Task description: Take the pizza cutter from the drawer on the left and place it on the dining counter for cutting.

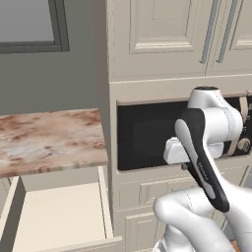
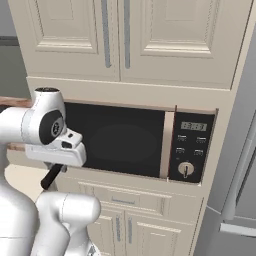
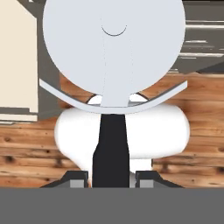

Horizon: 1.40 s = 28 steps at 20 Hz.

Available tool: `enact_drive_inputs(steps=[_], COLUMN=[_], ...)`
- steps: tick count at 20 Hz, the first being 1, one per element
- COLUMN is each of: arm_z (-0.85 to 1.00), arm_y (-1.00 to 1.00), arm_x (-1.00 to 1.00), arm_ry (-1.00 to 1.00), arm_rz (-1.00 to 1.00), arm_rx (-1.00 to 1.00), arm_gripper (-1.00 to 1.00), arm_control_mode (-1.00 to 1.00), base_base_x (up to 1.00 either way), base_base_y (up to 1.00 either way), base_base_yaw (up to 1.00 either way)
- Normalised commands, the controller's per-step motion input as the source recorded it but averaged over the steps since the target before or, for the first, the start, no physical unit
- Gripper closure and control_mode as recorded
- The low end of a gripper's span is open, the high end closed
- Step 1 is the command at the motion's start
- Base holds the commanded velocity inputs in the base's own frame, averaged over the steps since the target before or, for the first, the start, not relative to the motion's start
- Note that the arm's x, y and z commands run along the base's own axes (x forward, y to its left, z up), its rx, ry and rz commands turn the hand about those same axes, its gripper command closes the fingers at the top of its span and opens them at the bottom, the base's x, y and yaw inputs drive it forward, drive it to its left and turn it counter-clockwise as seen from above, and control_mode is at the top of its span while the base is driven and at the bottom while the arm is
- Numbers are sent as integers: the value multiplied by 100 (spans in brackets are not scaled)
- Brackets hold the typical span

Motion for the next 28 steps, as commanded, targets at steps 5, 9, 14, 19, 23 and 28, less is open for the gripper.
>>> enact_drive_inputs(steps=[5, 9, 14, 19, 23, 28], arm_z=[0, 0, 3, 0, 0, 0], arm_y=[-7, 0, 0, 0, 0, 0], arm_x=[2, 1, -1, 0, 0, 0], arm_ry=[0, 0, 0, 0, 0, 0], arm_rz=[-3, -2, 0, 0, 0, 0], arm_rx=[-2, 0, 0, 0, 0, 0], arm_gripper=[100, 100, 100, 100, 100, 100], arm_control_mode=[-100, -100, 100, 100, 100, 100], base_base_x=[0, 0, -3, -91, -100, -34], base_base_y=[0, 0, 0, -31, -49, -2], base_base_yaw=[0, 0, 0, 0, 22, 96])
